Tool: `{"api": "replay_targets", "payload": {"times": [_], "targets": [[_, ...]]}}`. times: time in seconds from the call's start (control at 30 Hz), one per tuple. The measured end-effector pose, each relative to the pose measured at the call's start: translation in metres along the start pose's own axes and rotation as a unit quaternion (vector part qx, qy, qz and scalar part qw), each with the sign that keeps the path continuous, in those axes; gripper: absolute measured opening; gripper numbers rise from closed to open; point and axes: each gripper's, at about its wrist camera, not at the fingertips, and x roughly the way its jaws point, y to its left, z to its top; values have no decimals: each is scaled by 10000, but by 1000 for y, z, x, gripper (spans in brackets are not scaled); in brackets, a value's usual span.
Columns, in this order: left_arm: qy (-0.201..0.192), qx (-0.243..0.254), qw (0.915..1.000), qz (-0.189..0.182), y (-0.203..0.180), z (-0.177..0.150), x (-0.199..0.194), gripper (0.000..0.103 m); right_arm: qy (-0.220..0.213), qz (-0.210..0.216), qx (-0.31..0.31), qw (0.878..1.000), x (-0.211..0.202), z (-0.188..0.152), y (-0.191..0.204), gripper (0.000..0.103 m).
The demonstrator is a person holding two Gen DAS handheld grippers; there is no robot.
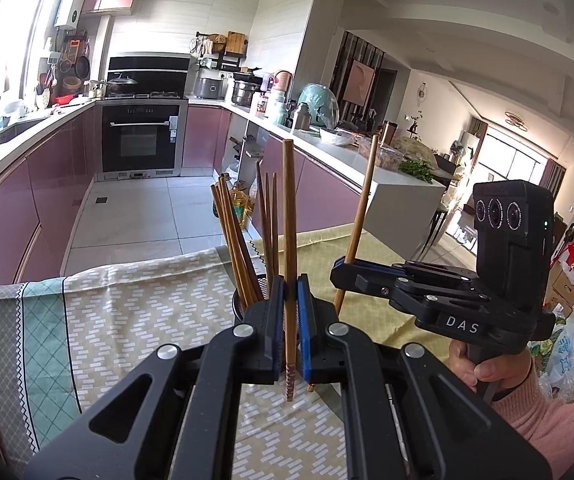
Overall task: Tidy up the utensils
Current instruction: 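Lower the chopstick into the mesh cup with the right gripper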
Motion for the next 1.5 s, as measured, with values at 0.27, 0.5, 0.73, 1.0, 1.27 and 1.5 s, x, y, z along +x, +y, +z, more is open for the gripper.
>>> {"api": "replay_targets", "payload": {"times": [0.27, 0.5, 0.73, 1.0, 1.27, 1.5], "targets": [[-43, 59, 10000, 3, -4, 5, 0, 7, -46, 11, -19, 10000, -2, 3, 0, 6], [-105, 67, 9999, -32, -5, 11, -2, 7, -110, 23, -50, 9999, -4, 8, 0, 6], [-220, 55, 9997, -57, -5, 18, -5, 7, -187, 29, -78, 9998, -5, 15, 0, 6], [-404, 61, 9992, -52, -5, 28, -9, 7, -272, 2, -170, 9995, -6, 22, 1, 6], [-519, 77, 9986, -24, -9, 38, -7, 7, -352, -34, -229, 9991, -5, 30, -2, 6], [-580, 71, 9983, 53, -10, 39, -4, 7, -392, -124, -245, 9989, -2, 33, -3, 6]]}}
